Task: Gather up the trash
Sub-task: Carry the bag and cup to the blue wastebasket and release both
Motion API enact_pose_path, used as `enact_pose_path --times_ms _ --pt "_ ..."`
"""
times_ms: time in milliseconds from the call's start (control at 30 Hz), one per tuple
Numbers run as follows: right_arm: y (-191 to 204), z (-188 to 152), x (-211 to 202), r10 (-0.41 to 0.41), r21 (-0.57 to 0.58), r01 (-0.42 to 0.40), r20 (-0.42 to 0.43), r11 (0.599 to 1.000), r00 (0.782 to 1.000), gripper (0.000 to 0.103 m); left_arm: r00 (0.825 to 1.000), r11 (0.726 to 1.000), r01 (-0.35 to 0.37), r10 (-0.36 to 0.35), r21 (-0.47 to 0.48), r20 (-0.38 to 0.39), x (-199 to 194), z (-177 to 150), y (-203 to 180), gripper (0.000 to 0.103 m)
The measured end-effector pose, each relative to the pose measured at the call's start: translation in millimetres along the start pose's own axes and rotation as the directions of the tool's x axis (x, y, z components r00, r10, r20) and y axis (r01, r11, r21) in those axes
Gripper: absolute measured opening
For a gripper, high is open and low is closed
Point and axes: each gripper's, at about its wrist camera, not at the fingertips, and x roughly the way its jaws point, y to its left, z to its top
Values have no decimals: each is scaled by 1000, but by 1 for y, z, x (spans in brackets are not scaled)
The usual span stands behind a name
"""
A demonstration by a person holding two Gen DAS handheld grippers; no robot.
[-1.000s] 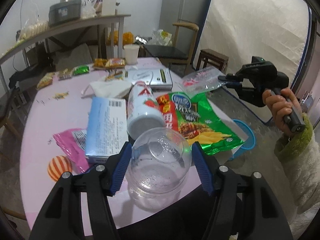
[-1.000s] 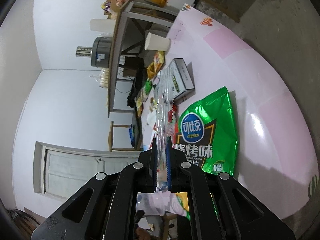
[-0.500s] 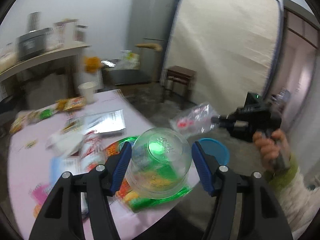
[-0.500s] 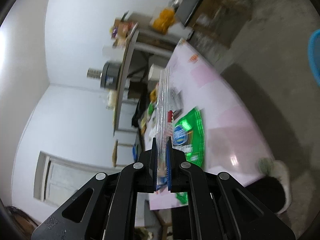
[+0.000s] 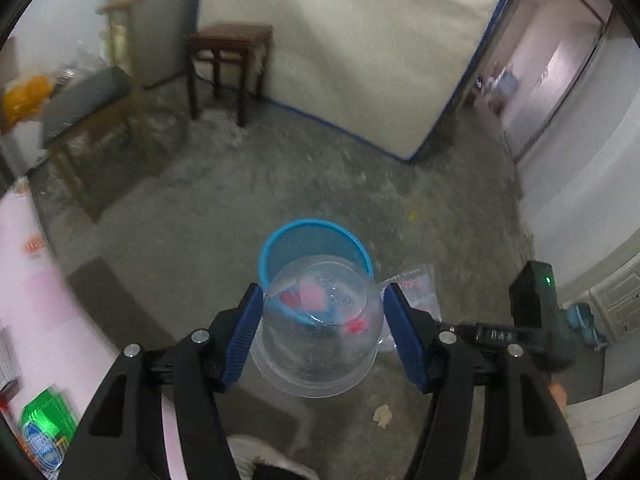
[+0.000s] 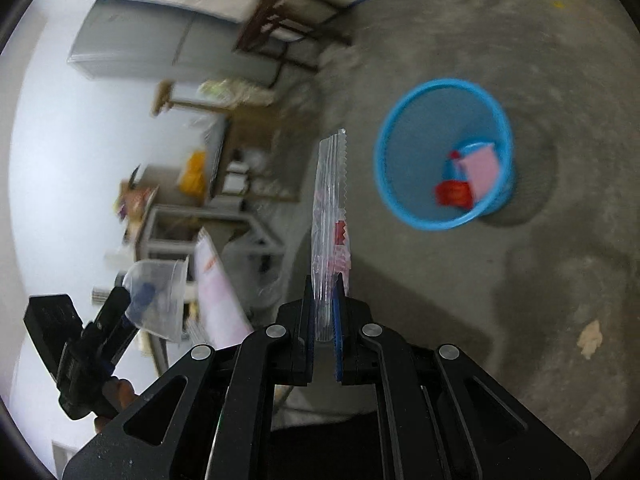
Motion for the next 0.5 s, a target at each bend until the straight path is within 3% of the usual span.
enact_pose_path --times_ms 200,267,300,333,433,500 --pt "-28 40 48 -92 66 89 42 994 995 14 999 999 -15 12 -48 -53 117 26 -18 62" --pt "-38 59 61 -124 67 120 65 990 990 36 997 998 -31 26 -58 -76 143 31 -16 79" --pt "-44 65 66 -130 71 125 75 990 989 57 994 996 -67 61 -60 -93 159 31 -16 88" --pt "-51 70 72 -154 79 147 96 986 983 62 993 995 -86 81 -55 -92 166 31 -17 88" --pt "-76 77 86 -208 116 198 91 973 974 62 992 994 -108 106 -26 -75 174 32 -19 89" --pt "-89 70 85 -198 147 184 86 972 976 62 993 995 -95 93 -20 -68 169 30 -15 89"
